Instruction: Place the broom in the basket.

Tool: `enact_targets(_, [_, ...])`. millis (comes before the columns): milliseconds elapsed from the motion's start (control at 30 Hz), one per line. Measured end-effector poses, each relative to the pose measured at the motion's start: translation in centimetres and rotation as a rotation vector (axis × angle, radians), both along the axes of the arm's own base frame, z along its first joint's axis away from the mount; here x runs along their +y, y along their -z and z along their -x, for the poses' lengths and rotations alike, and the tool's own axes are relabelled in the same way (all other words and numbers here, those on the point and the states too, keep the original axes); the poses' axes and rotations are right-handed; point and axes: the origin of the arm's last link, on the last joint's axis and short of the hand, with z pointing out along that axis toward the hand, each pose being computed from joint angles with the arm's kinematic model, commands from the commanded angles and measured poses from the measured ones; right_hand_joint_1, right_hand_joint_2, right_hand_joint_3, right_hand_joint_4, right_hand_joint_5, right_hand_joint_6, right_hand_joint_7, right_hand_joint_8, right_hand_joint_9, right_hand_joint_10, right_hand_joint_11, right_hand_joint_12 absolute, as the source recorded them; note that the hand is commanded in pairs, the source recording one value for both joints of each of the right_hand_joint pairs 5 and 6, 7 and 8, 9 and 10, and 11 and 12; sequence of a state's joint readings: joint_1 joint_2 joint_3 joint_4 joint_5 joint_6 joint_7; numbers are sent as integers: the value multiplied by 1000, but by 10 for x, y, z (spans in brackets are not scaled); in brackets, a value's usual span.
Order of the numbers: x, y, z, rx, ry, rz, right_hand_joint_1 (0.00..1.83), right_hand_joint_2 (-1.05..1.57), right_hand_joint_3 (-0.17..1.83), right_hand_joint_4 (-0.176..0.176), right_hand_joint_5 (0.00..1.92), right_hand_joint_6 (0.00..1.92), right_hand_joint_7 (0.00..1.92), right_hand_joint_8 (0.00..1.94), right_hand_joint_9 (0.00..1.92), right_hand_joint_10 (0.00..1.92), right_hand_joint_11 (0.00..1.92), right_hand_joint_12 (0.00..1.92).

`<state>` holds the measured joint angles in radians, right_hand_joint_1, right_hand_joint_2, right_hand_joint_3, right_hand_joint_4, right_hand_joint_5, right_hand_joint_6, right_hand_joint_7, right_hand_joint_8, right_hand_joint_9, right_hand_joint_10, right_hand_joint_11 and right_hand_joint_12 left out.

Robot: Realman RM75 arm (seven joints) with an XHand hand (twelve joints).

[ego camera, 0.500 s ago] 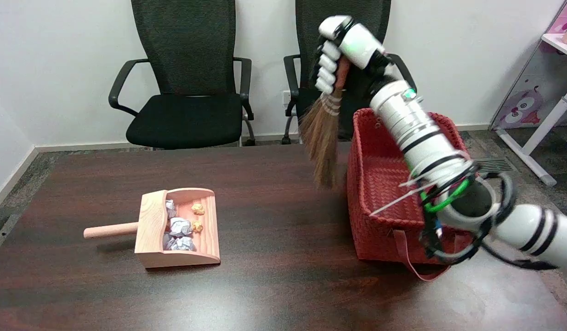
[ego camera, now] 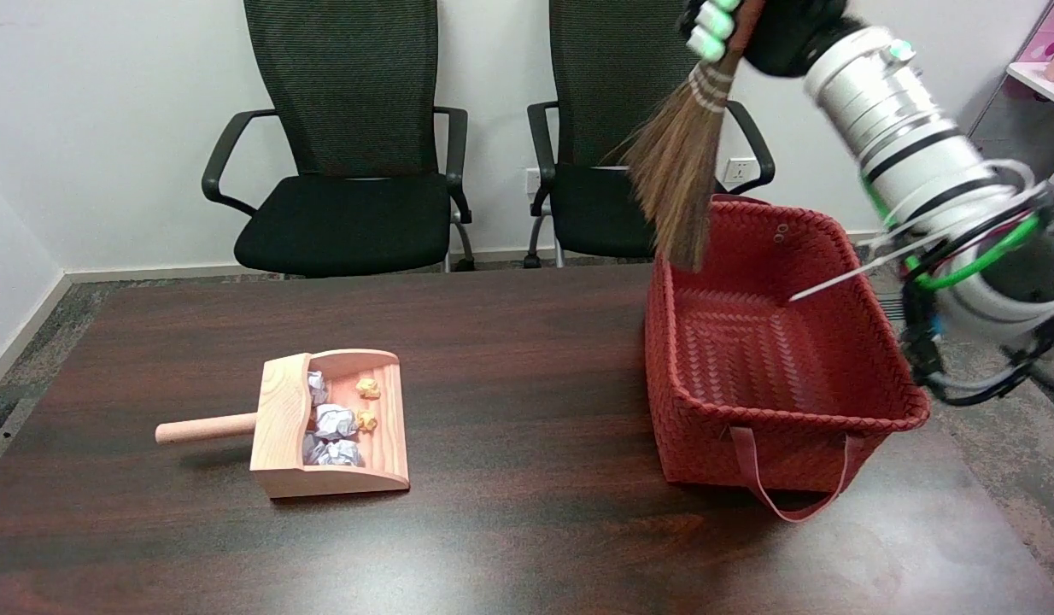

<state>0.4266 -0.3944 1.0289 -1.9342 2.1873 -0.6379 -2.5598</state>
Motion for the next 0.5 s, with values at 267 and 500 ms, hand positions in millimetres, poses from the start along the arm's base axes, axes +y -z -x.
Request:
enact_targets(267, [10,-21,-9,-12,17,57,737,1571,1669,26,1920,1920,1920,1920,1920,1920,1920,1920])
enact_targets(500, [19,-31,7,0,63,112,735,1571,1688,23,1920,1920,1920,1920,1920,1920,1920,1920])
